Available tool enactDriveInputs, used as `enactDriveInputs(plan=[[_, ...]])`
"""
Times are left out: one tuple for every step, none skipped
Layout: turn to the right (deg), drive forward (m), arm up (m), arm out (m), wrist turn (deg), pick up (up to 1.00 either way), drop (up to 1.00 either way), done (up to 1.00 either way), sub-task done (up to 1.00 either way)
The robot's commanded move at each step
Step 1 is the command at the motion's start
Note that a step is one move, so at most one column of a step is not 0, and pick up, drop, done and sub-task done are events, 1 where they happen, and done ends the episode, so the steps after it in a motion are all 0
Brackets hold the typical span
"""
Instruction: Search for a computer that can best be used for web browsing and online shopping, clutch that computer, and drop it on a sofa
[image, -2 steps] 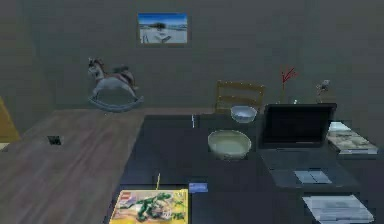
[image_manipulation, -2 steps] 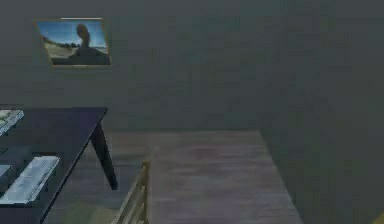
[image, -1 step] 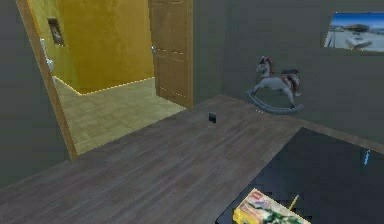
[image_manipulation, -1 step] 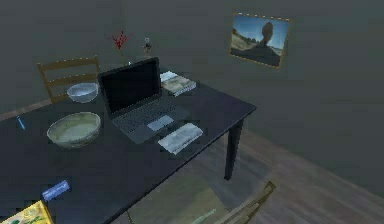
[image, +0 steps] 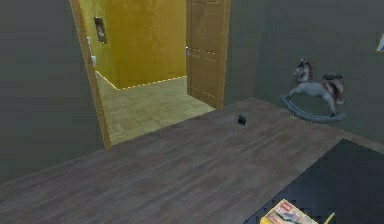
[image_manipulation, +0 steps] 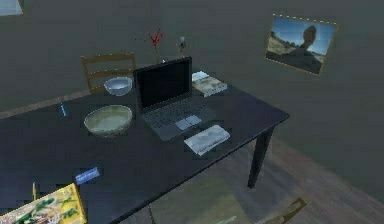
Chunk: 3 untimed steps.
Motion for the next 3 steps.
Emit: enactDriveInputs(plan=[[0.0,0.00,0.50,0.00,0.0,0.00,0.00,0.00,0.00],[0.0,0.00,0.34,0.00,0.0,0.00,0.00,0.00,0.00],[0.0,0.00,0.00,0.48,0.0,0.00,0.00,0.00,0.00]])
